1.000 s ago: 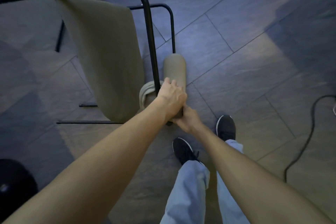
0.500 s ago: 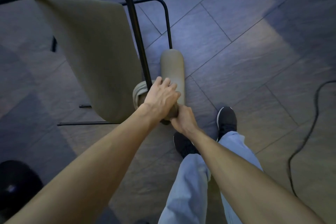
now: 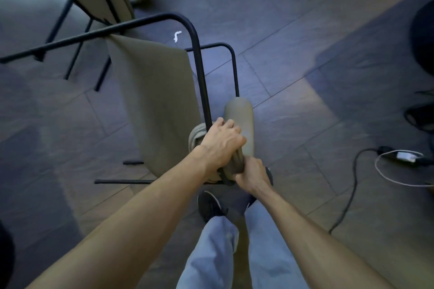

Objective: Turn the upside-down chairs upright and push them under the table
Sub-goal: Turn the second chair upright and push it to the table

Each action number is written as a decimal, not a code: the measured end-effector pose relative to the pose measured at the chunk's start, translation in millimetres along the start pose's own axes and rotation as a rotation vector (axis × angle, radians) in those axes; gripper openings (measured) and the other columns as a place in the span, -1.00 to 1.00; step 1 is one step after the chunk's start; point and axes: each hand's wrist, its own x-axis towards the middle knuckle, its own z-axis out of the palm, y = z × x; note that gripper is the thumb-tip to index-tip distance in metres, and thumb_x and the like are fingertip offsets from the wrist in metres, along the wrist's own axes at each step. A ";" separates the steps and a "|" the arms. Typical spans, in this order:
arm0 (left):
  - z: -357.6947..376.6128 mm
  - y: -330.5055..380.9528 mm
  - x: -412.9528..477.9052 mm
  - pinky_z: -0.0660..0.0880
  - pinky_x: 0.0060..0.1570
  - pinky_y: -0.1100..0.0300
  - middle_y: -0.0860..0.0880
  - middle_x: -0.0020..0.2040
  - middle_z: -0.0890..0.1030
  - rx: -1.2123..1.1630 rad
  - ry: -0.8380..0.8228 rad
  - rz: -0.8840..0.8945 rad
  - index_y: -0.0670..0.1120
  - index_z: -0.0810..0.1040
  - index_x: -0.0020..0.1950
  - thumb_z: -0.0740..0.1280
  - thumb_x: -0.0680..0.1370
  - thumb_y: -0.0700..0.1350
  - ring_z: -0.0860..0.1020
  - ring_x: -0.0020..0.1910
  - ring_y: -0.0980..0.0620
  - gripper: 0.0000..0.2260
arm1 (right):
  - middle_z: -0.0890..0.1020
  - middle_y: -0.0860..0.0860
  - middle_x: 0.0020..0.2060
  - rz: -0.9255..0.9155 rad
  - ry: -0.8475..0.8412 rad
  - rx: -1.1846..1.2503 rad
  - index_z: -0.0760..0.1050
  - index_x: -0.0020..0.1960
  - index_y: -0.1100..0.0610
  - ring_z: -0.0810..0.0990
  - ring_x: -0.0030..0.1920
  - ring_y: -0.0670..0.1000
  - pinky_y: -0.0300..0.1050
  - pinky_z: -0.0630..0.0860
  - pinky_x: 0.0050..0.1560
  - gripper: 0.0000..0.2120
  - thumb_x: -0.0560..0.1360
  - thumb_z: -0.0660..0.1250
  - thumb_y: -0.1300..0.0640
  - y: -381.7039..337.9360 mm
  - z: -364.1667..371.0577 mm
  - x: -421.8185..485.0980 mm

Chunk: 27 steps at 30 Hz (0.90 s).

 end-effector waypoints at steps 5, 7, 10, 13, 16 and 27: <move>-53.5 1.5 27.3 0.19 -0.03 0.08 -0.04 0.13 0.52 -0.090 0.033 -0.029 0.03 0.54 0.17 0.47 0.43 -0.10 0.42 0.13 -0.08 -0.67 | 0.62 0.04 -0.20 -0.036 0.012 -0.044 0.50 -0.11 0.04 0.64 -0.10 0.16 -0.10 0.50 -0.23 -0.83 0.33 0.36 0.24 2.8 -72.9 -1.7; -67.9 1.1 38.5 0.19 -0.04 0.09 0.00 0.14 0.51 -0.129 0.028 -0.029 0.06 0.53 0.19 0.52 0.40 -0.02 0.41 0.12 -0.06 -0.60 | 0.64 0.05 -0.16 -0.039 0.019 -0.069 0.57 -0.03 0.08 0.64 -0.08 0.15 -0.04 0.58 -0.16 -0.79 0.34 0.35 0.21 5.0 -95.3 0.0; -80.8 10.5 54.3 0.21 -0.03 0.08 0.01 0.15 0.51 -0.174 0.048 -0.019 0.07 0.52 0.22 0.53 0.38 0.03 0.40 0.13 -0.05 -0.55 | 0.63 0.06 -0.12 -0.026 0.008 -0.138 0.59 0.06 0.11 0.63 -0.02 0.15 -0.04 0.57 -0.10 -0.75 0.38 0.35 0.22 15.4 -124.9 0.4; -90.7 25.6 70.0 0.19 -0.04 0.08 0.00 0.15 0.50 -0.215 0.082 -0.008 0.07 0.51 0.24 0.52 0.39 0.06 0.39 0.12 -0.05 -0.55 | 0.65 0.10 -0.05 -0.014 0.015 -0.206 0.58 0.08 0.11 0.63 0.01 0.16 -0.06 0.57 -0.09 -0.72 0.37 0.34 0.20 32.5 -151.6 1.9; -100.9 38.3 85.4 0.20 -0.04 0.08 0.00 0.14 0.49 -0.247 0.103 -0.010 0.06 0.51 0.24 0.51 0.40 0.09 0.39 0.11 -0.04 -0.55 | 0.64 0.08 -0.05 -0.001 0.013 -0.250 0.56 0.06 0.08 0.63 0.01 0.13 0.00 0.62 -0.04 -0.73 0.36 0.35 0.18 47.5 -175.2 3.4; -121.1 69.9 92.0 0.34 0.10 0.00 0.02 0.12 0.48 -0.321 0.159 -0.063 0.06 0.52 0.22 0.52 0.38 0.11 0.38 0.10 -0.03 -0.54 | 0.64 0.10 -0.03 -0.050 0.056 -0.389 0.57 0.11 0.08 0.63 0.02 0.16 -0.04 0.58 -0.07 -0.70 0.38 0.34 0.18 67.4 -216.7 -16.3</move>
